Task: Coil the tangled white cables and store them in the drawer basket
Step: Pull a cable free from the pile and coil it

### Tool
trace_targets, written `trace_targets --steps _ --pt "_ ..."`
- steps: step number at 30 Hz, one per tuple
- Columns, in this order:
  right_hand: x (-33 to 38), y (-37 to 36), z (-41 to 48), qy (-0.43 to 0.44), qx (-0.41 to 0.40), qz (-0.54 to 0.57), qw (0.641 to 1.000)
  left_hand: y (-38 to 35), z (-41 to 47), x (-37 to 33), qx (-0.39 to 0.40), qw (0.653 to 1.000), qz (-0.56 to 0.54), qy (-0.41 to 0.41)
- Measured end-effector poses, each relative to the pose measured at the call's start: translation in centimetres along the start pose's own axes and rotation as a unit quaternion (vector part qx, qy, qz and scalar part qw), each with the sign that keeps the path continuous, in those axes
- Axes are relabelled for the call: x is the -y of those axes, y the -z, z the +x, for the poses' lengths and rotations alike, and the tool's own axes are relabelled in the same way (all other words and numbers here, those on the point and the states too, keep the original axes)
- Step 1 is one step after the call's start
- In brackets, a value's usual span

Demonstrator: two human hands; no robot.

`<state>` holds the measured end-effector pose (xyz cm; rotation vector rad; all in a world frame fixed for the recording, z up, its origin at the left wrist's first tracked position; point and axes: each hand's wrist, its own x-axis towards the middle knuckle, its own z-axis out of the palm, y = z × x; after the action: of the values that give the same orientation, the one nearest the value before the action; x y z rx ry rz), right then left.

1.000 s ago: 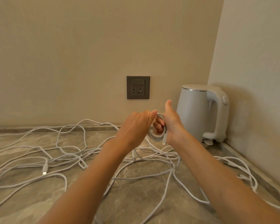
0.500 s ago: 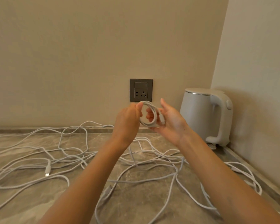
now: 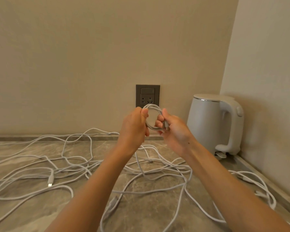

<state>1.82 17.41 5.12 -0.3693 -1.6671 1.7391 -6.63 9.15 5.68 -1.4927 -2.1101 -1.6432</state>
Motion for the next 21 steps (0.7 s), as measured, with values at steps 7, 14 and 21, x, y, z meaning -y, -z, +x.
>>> trace_targets --steps 7,14,21 --pt "0.4 1.5 0.3 0.107 -0.036 -0.335 0.936 0.6 0.1 -0.4 -0.06 0.993 0.063 -0.078" --pt "0.4 1.8 0.9 0.102 -0.144 -0.179 0.968 -0.9 -0.5 -1.6 0.014 0.993 -0.029 -0.114" --pt "1.9 2.5 0.8 0.068 -0.082 0.122 0.987 -1.2 -0.3 -1.0 0.142 0.987 -0.025 -0.071"
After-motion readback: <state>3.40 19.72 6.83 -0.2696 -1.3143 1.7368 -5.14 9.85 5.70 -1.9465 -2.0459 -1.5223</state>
